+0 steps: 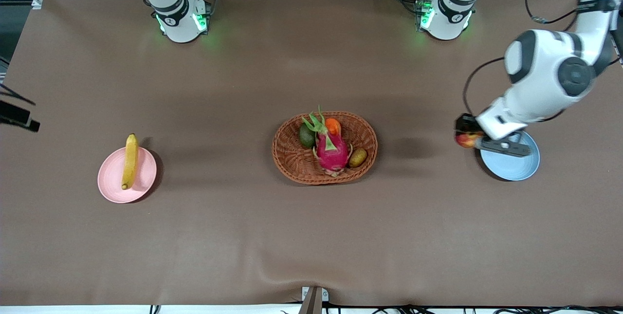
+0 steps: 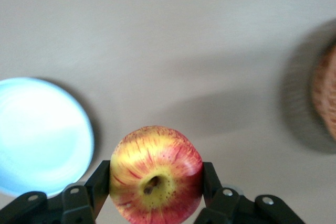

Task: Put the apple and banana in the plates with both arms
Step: 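Carry the red apple with the left gripper over the blue plate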

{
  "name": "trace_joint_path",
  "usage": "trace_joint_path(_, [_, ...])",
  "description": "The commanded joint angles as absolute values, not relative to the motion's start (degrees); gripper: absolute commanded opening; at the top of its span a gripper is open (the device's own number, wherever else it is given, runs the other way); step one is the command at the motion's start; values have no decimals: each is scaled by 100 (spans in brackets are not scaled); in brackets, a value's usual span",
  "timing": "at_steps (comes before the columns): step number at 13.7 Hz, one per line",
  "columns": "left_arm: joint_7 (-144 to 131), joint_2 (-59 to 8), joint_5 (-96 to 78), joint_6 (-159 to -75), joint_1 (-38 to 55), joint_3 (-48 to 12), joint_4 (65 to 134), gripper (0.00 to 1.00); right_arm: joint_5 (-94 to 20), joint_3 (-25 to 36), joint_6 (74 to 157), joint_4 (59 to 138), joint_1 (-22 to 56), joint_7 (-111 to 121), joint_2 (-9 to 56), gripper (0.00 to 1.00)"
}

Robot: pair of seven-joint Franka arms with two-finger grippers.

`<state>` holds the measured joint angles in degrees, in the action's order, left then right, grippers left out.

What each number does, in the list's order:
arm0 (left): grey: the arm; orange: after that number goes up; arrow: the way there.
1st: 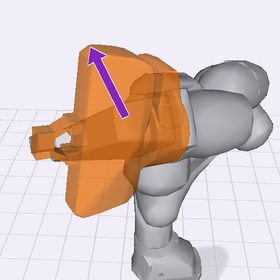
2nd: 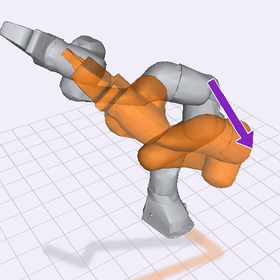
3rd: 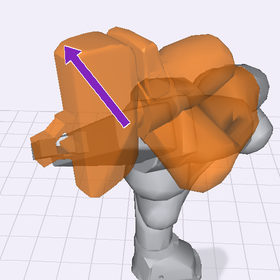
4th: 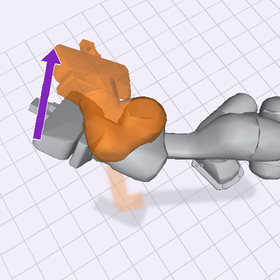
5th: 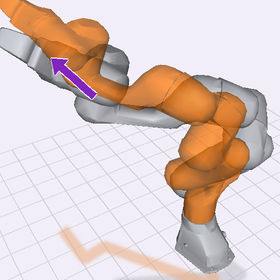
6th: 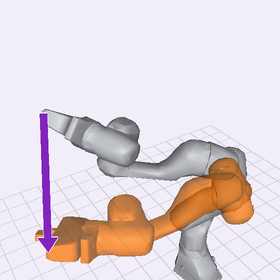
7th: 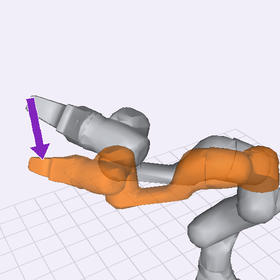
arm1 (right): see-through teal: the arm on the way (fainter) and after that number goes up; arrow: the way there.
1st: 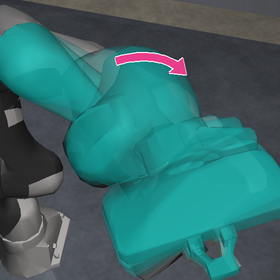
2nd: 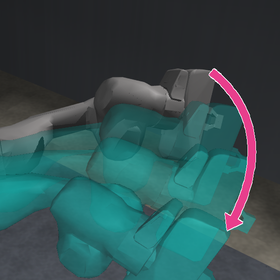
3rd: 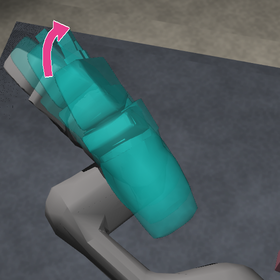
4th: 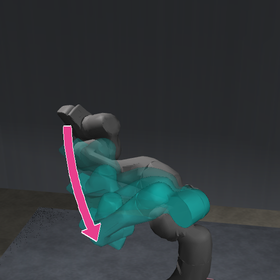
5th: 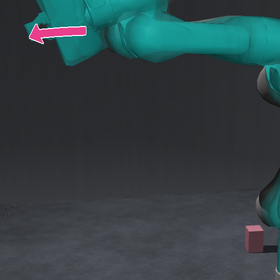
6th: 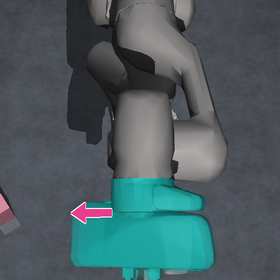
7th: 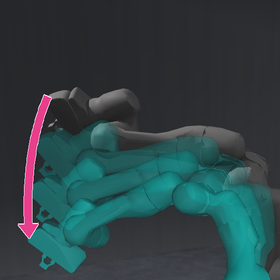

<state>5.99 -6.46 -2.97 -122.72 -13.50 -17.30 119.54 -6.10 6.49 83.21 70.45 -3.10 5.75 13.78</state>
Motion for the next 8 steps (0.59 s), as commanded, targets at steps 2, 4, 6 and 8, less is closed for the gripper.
trace_joint_path(2, [457, -606, -176, -12173, -1967, -1802, 12146, 44, -466, 607, 8516, 7960, -53, 36, 757, 100])
trace_joint_path(4, [588, -781, -123, -12216, -2345, -1802, 12155, 45, -466, 606, 8744, 8470, 52, 18, 415, 100])
trace_joint_path(6, [782, -948, -35, -12260, -2513, -1802, 12129, 47, -466, 598, 8815, 8788, 62, 44, 194, 100])
trace_joint_path(8, [817, -1168, 288, -12601, -2688, -1802, 12138, 47, -405, 598, 8737, 8886, 62, 132, 115, 100])
